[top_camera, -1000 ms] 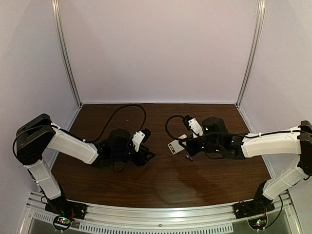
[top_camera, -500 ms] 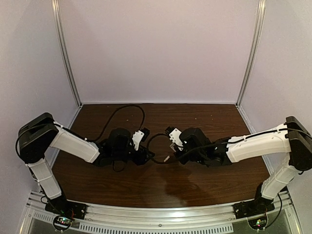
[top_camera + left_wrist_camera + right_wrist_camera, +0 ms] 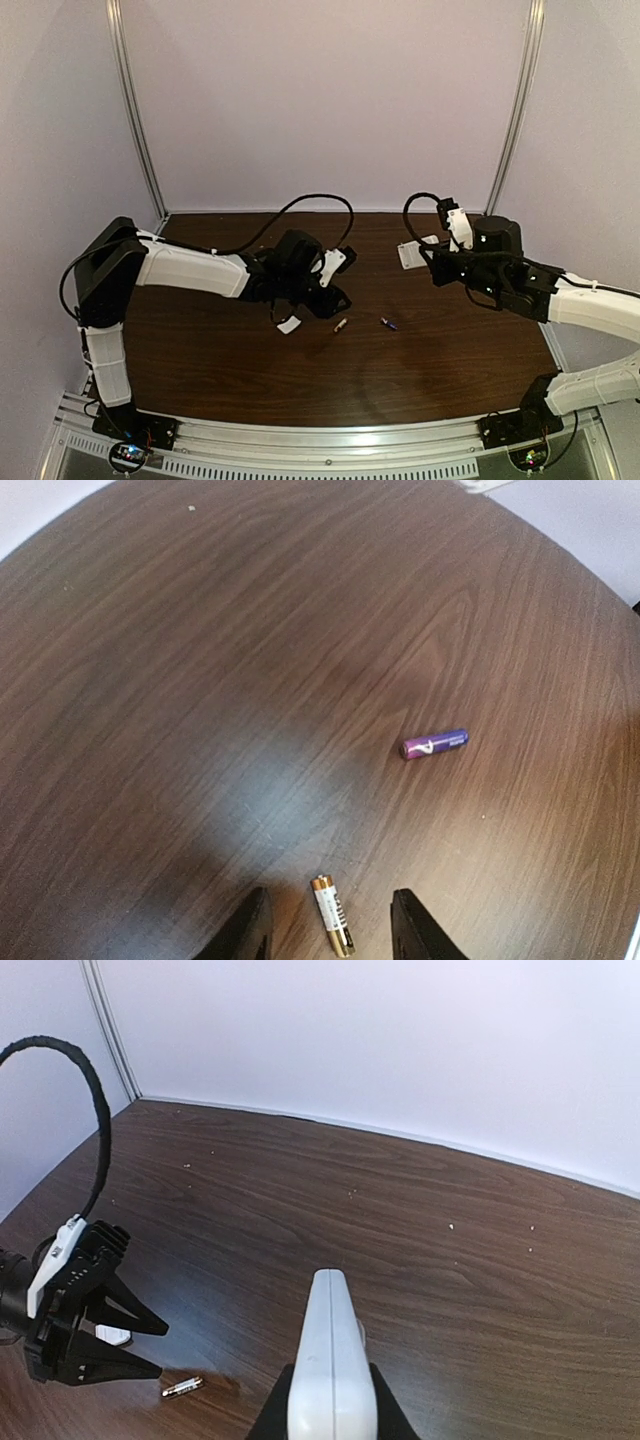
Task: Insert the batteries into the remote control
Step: Pick up the battery from the center of the board.
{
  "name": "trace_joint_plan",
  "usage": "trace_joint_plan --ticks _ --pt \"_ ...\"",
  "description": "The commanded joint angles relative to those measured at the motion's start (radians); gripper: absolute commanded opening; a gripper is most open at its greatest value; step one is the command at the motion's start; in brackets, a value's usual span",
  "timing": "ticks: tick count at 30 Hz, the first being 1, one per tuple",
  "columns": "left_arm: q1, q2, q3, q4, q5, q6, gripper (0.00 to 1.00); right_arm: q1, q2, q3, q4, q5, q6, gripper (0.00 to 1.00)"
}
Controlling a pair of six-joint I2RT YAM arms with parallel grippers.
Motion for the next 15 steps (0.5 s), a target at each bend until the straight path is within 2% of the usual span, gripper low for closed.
trace_joint_plan --ticks 1,10,13,15 --pt "0.001 0.084 0.075 -0.193 0.040 0.032 0.41 -0.049 -0.052 -0.059 -0.061 -0.146 0.072 0.00" --pt "-0.040 0.209 0.222 -0.320 0.003 0.044 0.39 -0.116 -0.117 -0.122 -0.057 -0.229 0.112 0.00" --pt "-0.040 0.233 0.261 -0.376 -0.036 0.041 0.33 -0.126 -0.136 -0.127 -0.062 -0.236 0.111 0.00" --pt "-0.040 0.240 0.283 -0.420 -0.065 0.043 0.25 -0.133 -0.145 -0.127 -0.068 -0.239 0.109 0.00"
